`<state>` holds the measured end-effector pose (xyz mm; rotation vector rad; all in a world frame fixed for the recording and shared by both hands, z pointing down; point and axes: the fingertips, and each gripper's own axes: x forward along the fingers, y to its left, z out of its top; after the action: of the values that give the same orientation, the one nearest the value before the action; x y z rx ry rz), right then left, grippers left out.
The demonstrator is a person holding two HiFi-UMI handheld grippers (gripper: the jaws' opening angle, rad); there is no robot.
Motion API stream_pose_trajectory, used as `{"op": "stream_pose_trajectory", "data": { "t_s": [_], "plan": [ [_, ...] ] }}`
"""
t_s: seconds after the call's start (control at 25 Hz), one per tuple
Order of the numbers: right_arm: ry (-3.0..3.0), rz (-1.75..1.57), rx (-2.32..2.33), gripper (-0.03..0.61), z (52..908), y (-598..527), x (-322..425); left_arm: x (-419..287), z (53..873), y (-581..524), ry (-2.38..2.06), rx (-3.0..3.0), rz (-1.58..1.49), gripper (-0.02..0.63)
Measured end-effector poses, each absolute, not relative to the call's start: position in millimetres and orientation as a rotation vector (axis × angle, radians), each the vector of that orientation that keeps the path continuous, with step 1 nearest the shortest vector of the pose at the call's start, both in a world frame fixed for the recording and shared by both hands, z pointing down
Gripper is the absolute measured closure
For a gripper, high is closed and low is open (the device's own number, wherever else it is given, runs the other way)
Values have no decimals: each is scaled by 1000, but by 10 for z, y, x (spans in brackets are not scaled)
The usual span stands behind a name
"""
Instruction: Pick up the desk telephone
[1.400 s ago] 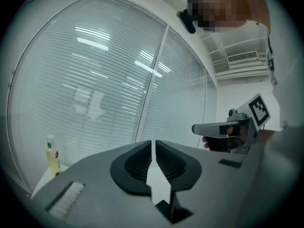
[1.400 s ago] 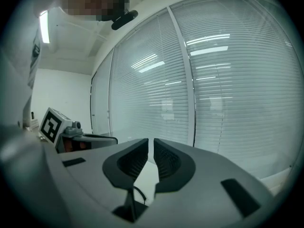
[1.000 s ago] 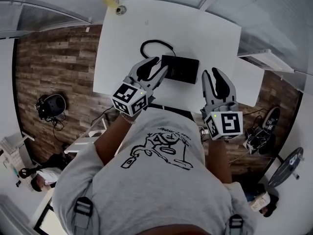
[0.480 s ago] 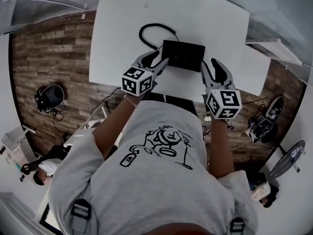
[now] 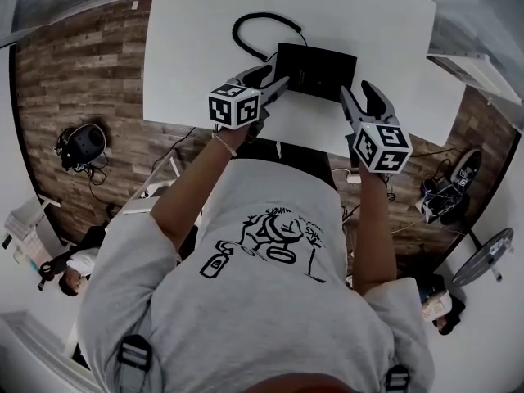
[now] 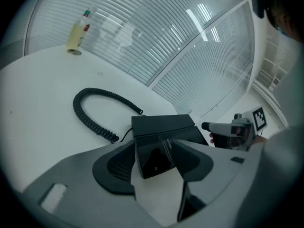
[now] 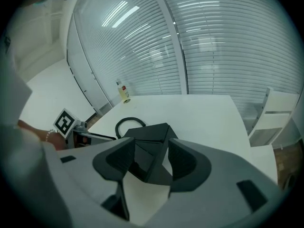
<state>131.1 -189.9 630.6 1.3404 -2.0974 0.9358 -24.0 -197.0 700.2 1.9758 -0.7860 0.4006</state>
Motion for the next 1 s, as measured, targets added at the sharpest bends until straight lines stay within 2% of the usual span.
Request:
{"op": "stream_pose_trajectory", "data": {
  "t_s": [0.32,1.0],
  "plan": [
    [-2077,1015,1317,382,6557,-1823,1299,-154,7205,-1910,-710,1874,350,359],
    [-2087,1118,1324,387,6668,-1872,1259,-73,7191,-1904,-673,1867,367,356]
  ]
}}
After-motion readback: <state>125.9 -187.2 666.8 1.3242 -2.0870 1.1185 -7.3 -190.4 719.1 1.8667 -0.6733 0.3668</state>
